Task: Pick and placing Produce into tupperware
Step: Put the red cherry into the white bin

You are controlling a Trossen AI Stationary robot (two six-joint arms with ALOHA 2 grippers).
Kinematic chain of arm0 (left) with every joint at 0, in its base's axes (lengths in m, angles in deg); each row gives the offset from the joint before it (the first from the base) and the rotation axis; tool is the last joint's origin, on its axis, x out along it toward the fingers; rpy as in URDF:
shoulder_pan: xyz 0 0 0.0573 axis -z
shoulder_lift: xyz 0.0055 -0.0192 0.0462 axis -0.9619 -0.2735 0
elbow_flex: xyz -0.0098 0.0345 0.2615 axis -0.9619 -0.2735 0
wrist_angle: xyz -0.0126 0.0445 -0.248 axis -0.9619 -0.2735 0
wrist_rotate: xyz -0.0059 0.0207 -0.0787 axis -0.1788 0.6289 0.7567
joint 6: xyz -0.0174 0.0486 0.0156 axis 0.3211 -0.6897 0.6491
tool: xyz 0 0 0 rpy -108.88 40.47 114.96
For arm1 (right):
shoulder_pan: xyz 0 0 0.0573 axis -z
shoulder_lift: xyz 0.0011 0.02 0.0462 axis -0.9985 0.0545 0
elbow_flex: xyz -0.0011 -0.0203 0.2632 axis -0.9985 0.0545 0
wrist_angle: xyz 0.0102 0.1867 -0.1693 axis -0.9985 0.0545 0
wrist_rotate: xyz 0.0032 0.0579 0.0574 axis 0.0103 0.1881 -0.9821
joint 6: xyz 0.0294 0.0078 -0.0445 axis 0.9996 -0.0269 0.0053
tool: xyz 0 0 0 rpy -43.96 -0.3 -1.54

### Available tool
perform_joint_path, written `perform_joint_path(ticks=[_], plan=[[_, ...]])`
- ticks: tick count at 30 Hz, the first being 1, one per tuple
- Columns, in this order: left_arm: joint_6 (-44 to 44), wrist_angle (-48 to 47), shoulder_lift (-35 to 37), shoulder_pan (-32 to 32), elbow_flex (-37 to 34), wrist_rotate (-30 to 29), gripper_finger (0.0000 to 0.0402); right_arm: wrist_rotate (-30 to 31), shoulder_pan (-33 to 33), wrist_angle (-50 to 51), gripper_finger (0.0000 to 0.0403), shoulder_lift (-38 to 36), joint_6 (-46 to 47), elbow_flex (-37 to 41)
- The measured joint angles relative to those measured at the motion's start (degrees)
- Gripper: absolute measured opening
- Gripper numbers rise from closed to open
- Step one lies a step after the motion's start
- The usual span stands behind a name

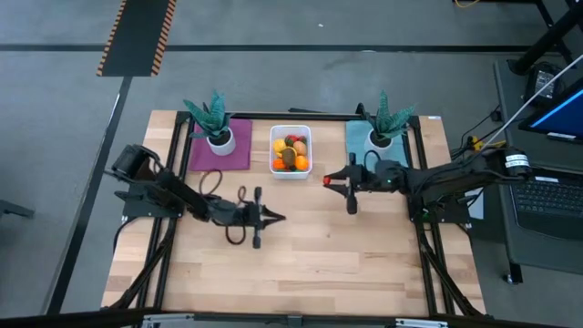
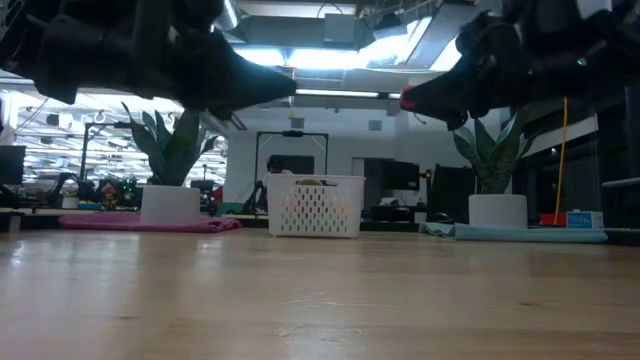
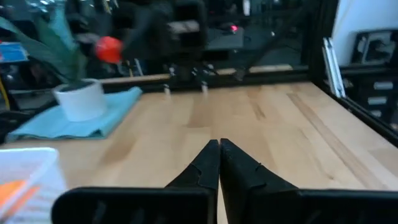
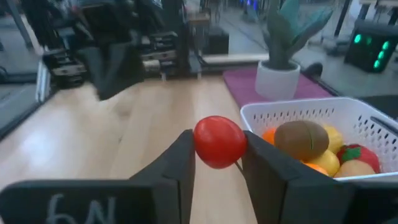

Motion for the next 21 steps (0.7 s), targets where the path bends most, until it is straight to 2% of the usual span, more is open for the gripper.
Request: perform_joint_path(ticks=[5, 10, 13, 19, 21], plan=[[1.19, 6.07, 5.29, -1.64, -7.15, -0.53, 0.0003, -0.94, -0.04, -10.18, 0.0111, 0.00, 0.98, 5.43], [2.41, 14.09, 6.39, -3.57, -13.13, -7.43, 0.0015, -1.08, -0.82, -11.65, 0.0109, 0.00, 1.05, 6.39], [3.06, 15.32, 6.44, -4.49, -14.08, -10.58, 0.0021, -0.89, -0.94, -11.81, 0.0113, 0.00, 1.05, 6.39], [2.06, 15.29, 6.44, -6.62, -14.09, -12.38, 0.0030, 7.88, -0.93, -11.75, 0.0109, 0.01, 1.09, 6.26], [1.91, 15.28, 6.44, -7.44, -14.09, -13.46, 0.0031, 9.00, -0.87, -11.71, 0.0109, 0.02, 1.08, 5.77]])
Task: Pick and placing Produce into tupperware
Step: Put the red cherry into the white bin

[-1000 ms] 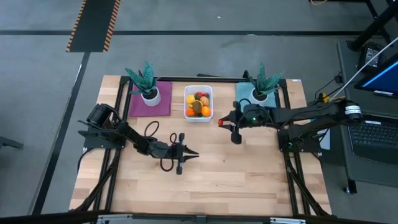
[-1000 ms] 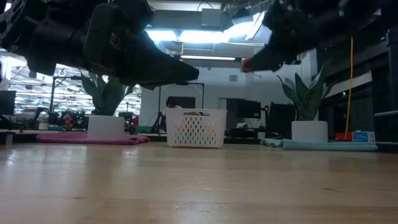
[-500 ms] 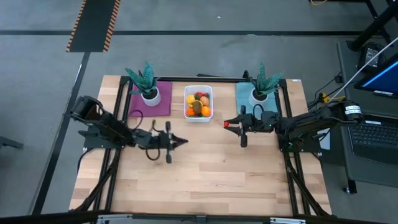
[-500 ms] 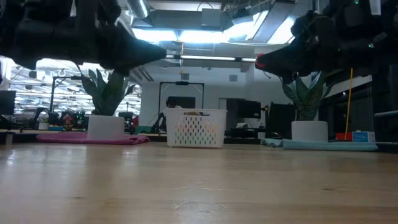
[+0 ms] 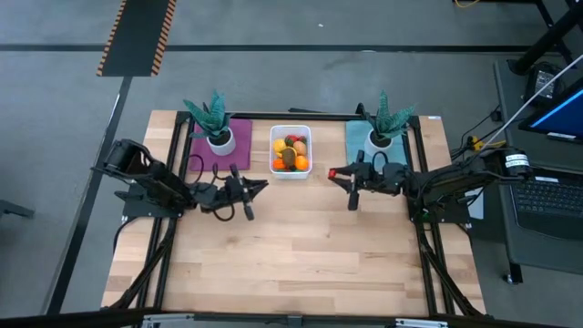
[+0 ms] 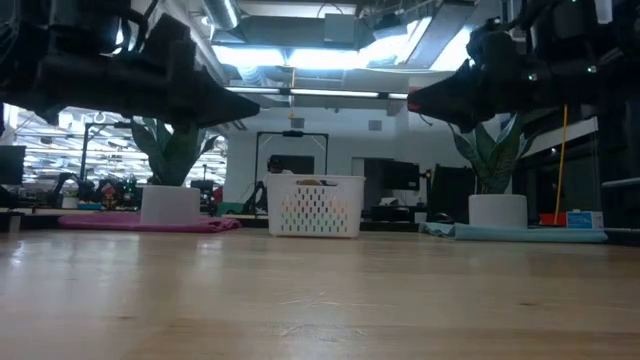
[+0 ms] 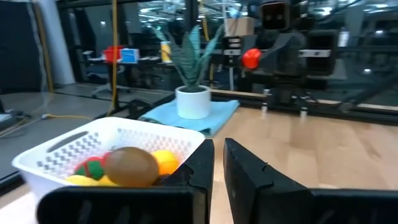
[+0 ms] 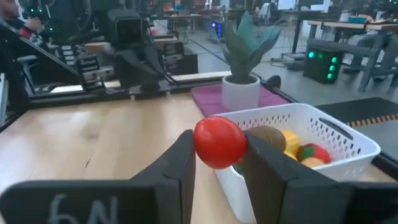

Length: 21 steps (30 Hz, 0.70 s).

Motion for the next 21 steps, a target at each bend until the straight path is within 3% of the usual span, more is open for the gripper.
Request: perform_joint_path(ticks=[8, 14, 21], plan=[[-0.02, -0.01, 0.00, -1.00, 0.00, -0.44, 0.0015, -0.19, 2.08, 3.33, 0.0110, 2.38, -1.14, -4.91], [-0.07, -0.42, 0.00, -1.00, 0.00, -0.43, 0.0001, -0.93, 5.28, 3.41, 0.0109, 12.18, -1.40, -12.60], [-0.30, -1.20, 0.00, -1.00, 0.02, -0.43, 0.0017, -0.82, 10.13, 3.51, 0.0109, 24.01, -1.35, -23.36]])
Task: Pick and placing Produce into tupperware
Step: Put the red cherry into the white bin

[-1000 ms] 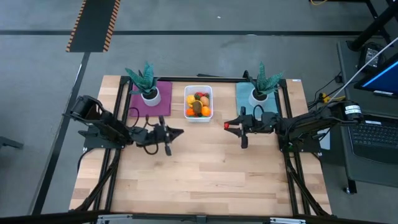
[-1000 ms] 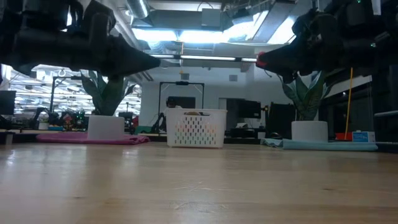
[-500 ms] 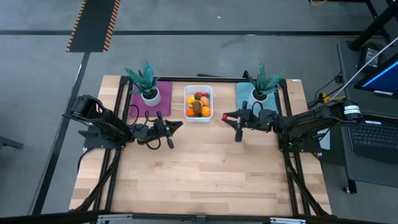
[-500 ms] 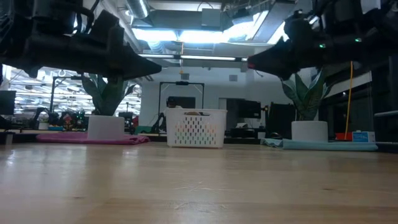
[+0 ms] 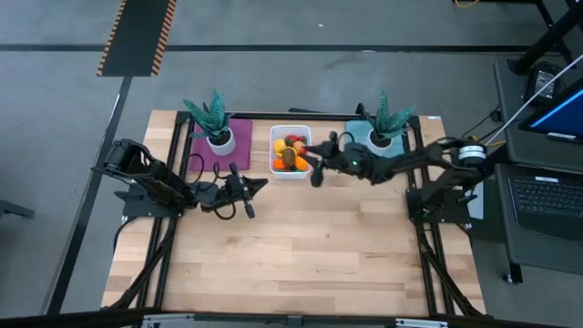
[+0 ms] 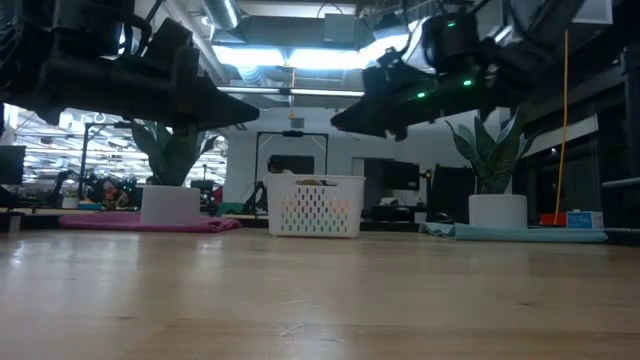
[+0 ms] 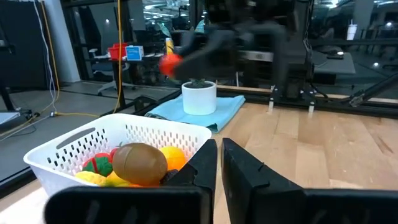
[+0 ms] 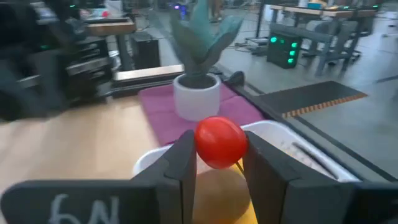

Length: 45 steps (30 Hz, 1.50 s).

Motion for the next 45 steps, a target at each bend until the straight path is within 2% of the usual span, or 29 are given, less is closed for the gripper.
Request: perform_joint_path(ticks=[7, 18, 23, 31, 36, 40, 45], plan=[[0.22, -0.16, 0.00, 0.26, 0.00, 0.00, 0.0035, 0.19, 2.75, 0.33, 0.0109, 5.53, 0.25, -6.23], [0.47, -0.94, -0.02, 0.28, 0.00, 0.02, 0.0055, 0.15, 3.49, 6.40, 0.0109, 5.92, 1.71, -7.54], [1.22, -1.03, -0.02, 0.28, 0.00, 0.02, 0.0062, -1.61, 4.75, 19.18, 0.0109, 5.92, 4.81, -10.66], [1.35, -1.05, -0.02, 0.28, 0.00, 0.04, 0.0072, -6.05, 5.11, 45.09, 0.0109, 5.94, 2.47, -23.71], [1.35, -1.18, -0.02, 0.28, 0.00, 0.04, 0.0074, -6.50, 5.52, 58.91, 0.0109, 5.94, -0.22, -30.91], [1.35, -1.45, -0.02, 0.28, 0.00, 0.07, 0.0067, -6.65, 6.02, 65.34, 0.0109, 5.87, -1.77, -35.25], [1.35, -1.45, -0.02, 0.27, 0.00, 0.09, 0.0053, -6.52, 6.69, 64.91, 0.0109, 5.88, -2.85, -36.08]])
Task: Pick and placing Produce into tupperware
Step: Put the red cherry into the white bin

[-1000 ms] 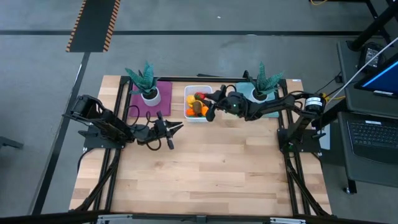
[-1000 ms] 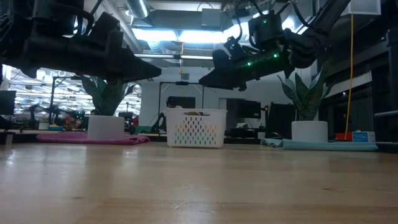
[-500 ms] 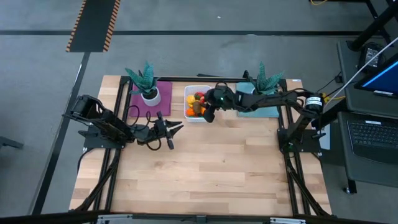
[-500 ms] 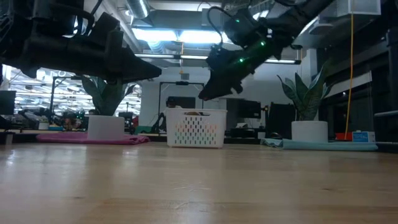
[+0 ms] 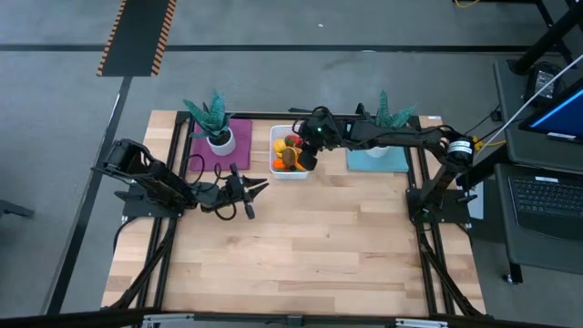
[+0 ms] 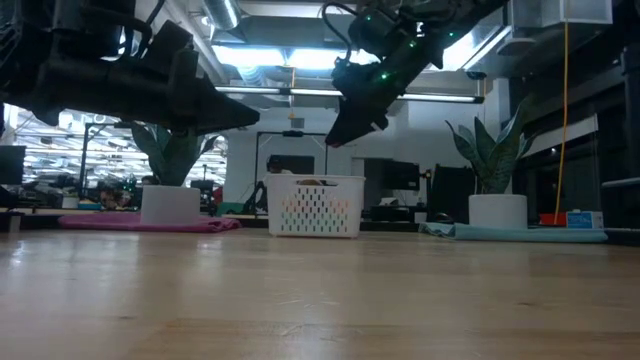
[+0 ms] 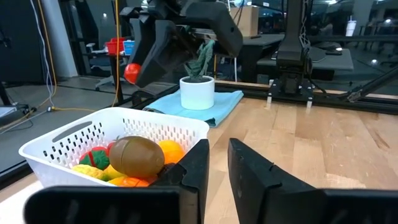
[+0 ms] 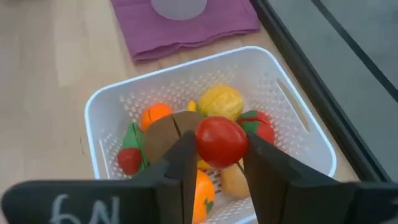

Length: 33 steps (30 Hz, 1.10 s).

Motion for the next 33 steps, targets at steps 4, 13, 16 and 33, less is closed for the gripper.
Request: perform_joint_path(ticks=[4, 13, 16, 33], plan=[[0.04, -0.01, 0.00, 0.02, 0.00, 0.00, 0.0043, -0.02, 0.11, 0.02, 0.0109, 0.02, -0.17, 0.00], [0.04, -0.04, -0.02, 0.08, 0.00, 0.02, 0.0022, -0.03, 0.20, -5.70, 0.0109, 4.28, -0.40, 0.00], [0.04, -0.65, -0.02, 0.51, 0.00, 0.37, 0.0015, -0.12, 0.53, -7.24, 0.0109, 7.29, -1.04, 0.00], [0.04, -3.06, -0.02, 1.31, -0.02, 0.37, 0.0022, 0.00, 2.05, -9.33, 0.0133, 10.40, -0.40, 0.05]])
